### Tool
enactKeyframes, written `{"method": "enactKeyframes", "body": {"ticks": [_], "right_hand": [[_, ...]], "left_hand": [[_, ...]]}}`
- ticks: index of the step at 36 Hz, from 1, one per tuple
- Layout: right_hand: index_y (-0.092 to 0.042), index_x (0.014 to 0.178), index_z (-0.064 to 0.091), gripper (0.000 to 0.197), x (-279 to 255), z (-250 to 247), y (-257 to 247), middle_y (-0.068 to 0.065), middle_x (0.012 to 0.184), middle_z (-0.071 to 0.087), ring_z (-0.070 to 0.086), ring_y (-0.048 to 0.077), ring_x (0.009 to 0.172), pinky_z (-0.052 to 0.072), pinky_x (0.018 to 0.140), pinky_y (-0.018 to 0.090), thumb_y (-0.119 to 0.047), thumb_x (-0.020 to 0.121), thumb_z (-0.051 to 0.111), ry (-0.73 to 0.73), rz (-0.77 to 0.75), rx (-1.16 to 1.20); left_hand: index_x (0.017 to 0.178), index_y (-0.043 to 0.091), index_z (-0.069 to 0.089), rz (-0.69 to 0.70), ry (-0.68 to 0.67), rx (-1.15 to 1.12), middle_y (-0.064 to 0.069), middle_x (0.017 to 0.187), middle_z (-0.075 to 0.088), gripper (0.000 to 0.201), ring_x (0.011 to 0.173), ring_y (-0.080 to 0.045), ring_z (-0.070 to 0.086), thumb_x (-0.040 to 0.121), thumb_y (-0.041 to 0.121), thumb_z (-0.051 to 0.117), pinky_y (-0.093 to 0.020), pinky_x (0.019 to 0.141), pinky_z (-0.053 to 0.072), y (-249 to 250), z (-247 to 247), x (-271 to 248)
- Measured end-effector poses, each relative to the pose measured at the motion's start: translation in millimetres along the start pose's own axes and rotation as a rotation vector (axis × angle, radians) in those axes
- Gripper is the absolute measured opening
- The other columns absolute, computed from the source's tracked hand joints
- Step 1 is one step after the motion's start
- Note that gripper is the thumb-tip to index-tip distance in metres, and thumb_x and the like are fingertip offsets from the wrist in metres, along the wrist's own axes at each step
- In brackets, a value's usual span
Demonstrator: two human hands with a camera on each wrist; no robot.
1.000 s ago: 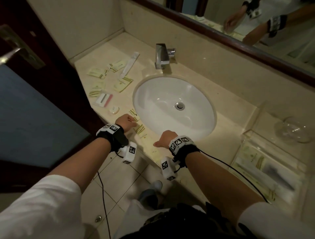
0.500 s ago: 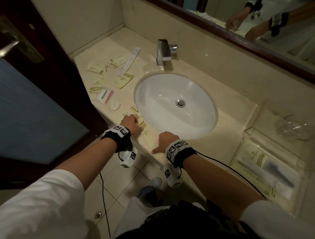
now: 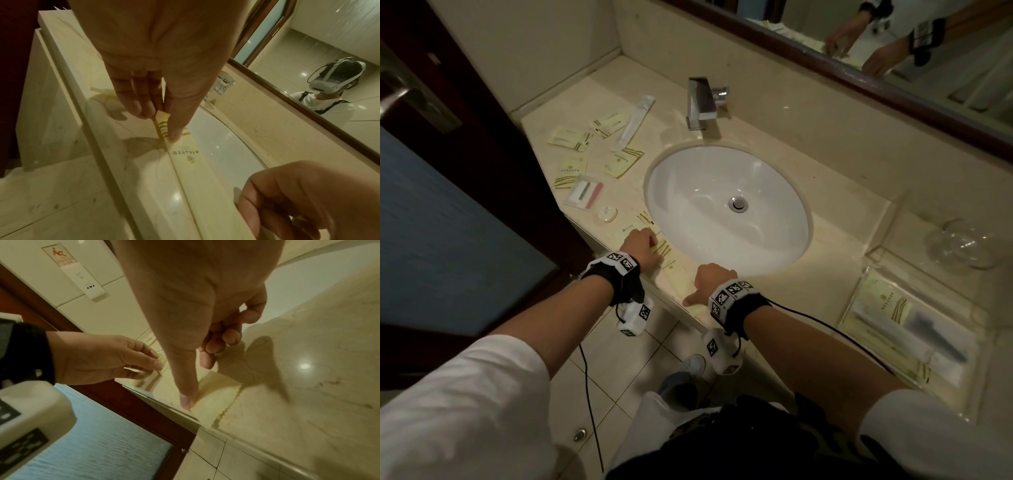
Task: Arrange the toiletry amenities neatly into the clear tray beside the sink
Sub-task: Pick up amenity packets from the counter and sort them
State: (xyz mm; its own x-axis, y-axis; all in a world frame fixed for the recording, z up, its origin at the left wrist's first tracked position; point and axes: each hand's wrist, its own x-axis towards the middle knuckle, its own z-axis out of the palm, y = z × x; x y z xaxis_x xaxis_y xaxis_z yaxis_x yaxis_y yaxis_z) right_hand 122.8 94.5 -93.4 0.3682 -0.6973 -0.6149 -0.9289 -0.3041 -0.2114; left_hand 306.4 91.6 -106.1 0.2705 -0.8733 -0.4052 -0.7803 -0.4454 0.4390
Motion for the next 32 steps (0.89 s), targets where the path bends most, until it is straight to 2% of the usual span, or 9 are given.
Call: {"method": "enactKeyframes", "body": {"ticks": [3,9,14,17,22,25,27,30,32], "right_hand": [[-0.016,0.081,0.056,0.048,-2,-1,0,0.002,0.088,0.063,0.063,0.027,0.084,0.043,0.084,0.038,-0.057,0.066,0.077,-0.006,-0.005,0.031],[-0.015,0.089,0.057,0.048,-3,-3,-4,0.002,0.093,0.064,0.062,0.027,0.087,0.041,0.086,0.040,-0.054,0.068,0.077,-0.007,-0.029,0.016],[-0.014,0.096,0.059,0.042,-5,-4,-4,0.002,0.095,0.066,0.063,0.026,0.086,0.043,0.084,0.039,-0.045,0.073,0.076,0.000,-0.063,0.033],[-0.011,0.096,0.059,0.039,-5,-5,-1,0.004,0.096,0.067,0.064,0.025,0.084,0.050,0.079,0.035,-0.039,0.074,0.077,-0.001,-0.074,0.083],[-0.014,0.089,0.054,0.035,-2,-14,9,0.000,0.094,0.057,0.054,0.019,0.086,0.041,0.072,0.027,-0.032,0.073,0.080,-0.043,-0.053,0.239],[-0.016,0.087,0.056,0.033,0,-21,19,-0.001,0.093,0.057,0.054,0.019,0.087,0.042,0.073,0.027,-0.032,0.072,0.080,-0.030,-0.018,0.306],[-0.019,0.086,0.058,0.031,1,-26,28,-0.003,0.095,0.056,0.055,0.017,0.087,0.042,0.073,0.026,-0.032,0.071,0.081,-0.010,0.003,0.384],[-0.019,0.092,0.062,0.031,-1,-35,42,-0.002,0.098,0.056,0.056,0.013,0.077,0.041,0.062,0.022,-0.030,0.071,0.082,0.003,0.055,0.539],[-0.018,0.095,0.063,0.032,-4,-41,53,-0.001,0.097,0.055,0.056,0.015,0.078,0.039,0.060,0.021,-0.030,0.072,0.081,0.008,0.101,0.647]], "left_hand": [[0.099,0.012,0.053,0.008,0.009,-0.005,-0.011,0.108,0.058,0.027,0.094,-0.026,0.055,0.079,0.014,0.071,-0.031,0.077,0.042,1,0,0],[0.091,0.014,0.047,-0.007,0.049,-0.042,-0.005,0.092,0.054,0.017,0.084,-0.023,0.052,0.084,0.011,0.062,-0.031,0.072,0.040,3,-1,-3],[0.110,0.004,0.056,0.020,0.058,0.004,-0.016,0.112,0.059,0.022,0.104,-0.033,0.055,0.089,0.008,0.052,-0.035,0.082,0.042,4,-2,-5],[0.111,0.001,0.058,0.031,0.049,0.056,-0.021,0.116,0.058,0.024,0.106,-0.036,0.055,0.093,0.008,0.044,-0.037,0.085,0.041,3,-3,-7],[0.105,-0.003,0.059,0.003,0.038,0.011,-0.023,0.114,0.058,0.023,0.104,-0.037,0.055,0.093,0.006,0.042,-0.037,0.082,0.041,0,-10,-8],[0.099,-0.002,0.059,-0.013,0.029,-0.030,-0.022,0.109,0.060,0.020,0.102,-0.037,0.056,0.093,0.007,0.042,-0.037,0.082,0.041,1,-12,-10],[0.090,0.004,0.054,-0.028,0.026,-0.061,-0.019,0.101,0.059,0.013,0.098,-0.035,0.056,0.093,0.007,0.042,-0.037,0.081,0.041,3,-13,-12],[0.085,0.007,0.046,-0.049,0.014,-0.103,-0.012,0.092,0.052,0.009,0.089,-0.029,0.050,0.093,0.008,0.042,-0.036,0.081,0.039,5,-13,-13],[0.080,0.010,0.045,-0.055,-0.005,-0.134,-0.011,0.090,0.051,0.013,0.088,-0.028,0.050,0.093,0.009,0.043,-0.035,0.079,0.039,7,-11,-12]]}}
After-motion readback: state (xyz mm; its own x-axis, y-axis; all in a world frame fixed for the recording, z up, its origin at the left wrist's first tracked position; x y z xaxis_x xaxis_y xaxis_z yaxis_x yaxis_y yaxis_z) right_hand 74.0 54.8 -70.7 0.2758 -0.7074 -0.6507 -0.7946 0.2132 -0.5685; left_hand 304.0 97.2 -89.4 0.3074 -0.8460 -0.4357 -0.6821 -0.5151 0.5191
